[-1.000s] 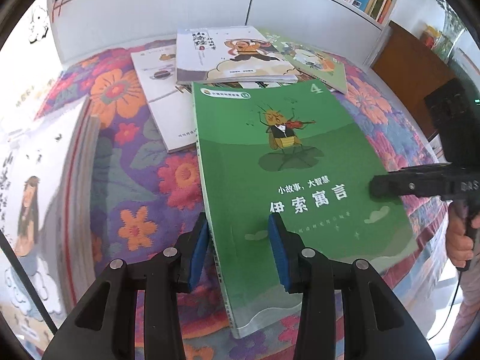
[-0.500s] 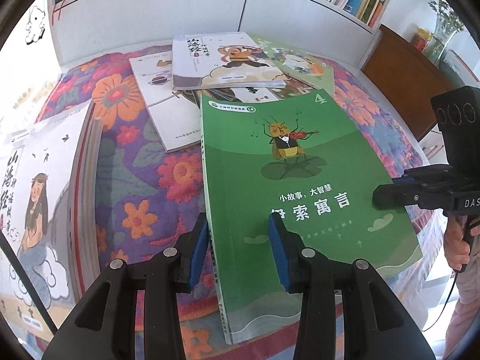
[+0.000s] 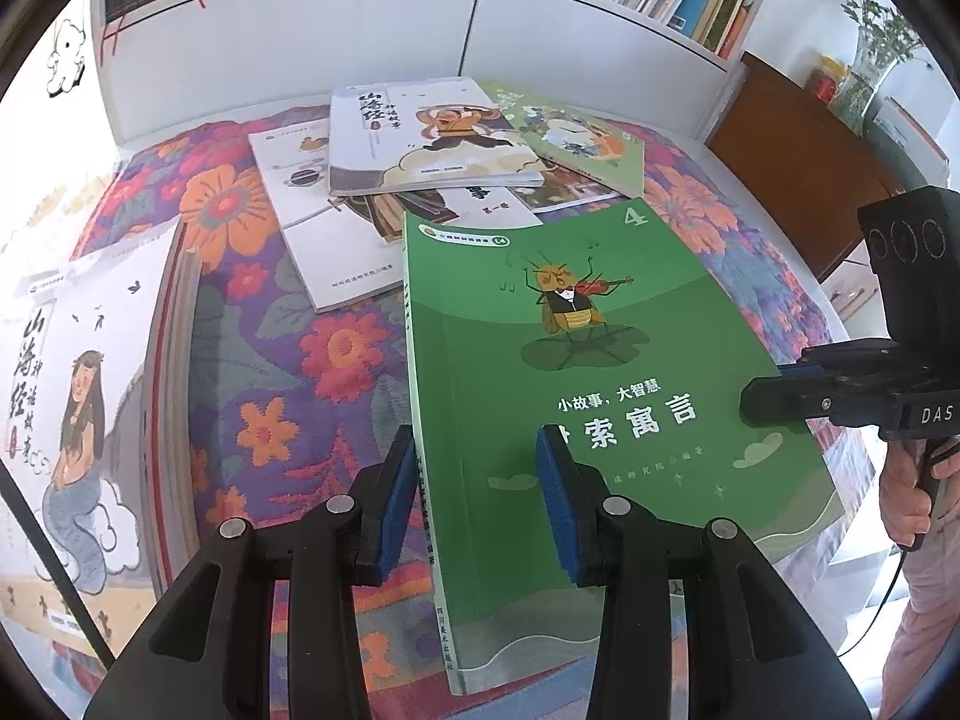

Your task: Organize books

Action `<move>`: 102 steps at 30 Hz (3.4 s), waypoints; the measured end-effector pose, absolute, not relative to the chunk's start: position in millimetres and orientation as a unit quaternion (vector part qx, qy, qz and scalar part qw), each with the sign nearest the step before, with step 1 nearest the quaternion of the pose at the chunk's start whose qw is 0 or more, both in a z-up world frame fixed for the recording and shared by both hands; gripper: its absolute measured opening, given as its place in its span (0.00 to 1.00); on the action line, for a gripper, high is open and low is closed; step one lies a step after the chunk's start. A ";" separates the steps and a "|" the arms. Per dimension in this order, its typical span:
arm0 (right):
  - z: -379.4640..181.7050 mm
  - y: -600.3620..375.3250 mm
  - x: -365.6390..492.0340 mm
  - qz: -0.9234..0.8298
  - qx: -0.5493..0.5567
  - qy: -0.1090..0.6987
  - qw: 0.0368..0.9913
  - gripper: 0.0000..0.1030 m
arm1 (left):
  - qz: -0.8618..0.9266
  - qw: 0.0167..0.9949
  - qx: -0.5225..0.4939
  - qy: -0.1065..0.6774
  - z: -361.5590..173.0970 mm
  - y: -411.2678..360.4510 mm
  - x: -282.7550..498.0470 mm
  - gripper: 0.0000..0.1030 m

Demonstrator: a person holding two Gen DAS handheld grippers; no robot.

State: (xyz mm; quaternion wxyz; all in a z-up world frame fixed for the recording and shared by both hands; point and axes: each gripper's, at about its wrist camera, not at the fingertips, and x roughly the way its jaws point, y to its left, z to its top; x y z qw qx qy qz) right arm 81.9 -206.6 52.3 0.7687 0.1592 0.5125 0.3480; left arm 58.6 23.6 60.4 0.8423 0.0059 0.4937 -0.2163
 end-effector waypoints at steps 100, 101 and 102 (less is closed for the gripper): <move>50.9 72.0 133.2 0.376 0.029 0.519 0.767 0.23 | -0.082 0.879 -0.059 0.466 67.9 271.7 61.3 0.41; 50.7 72.2 133.1 0.375 0.028 0.519 0.768 0.23 | -0.078 0.879 -0.055 0.467 67.5 270.5 61.4 0.41; 50.3 71.7 133.0 0.374 0.032 0.519 0.768 0.23 | -0.069 0.880 -0.047 0.468 67.0 269.4 61.6 0.42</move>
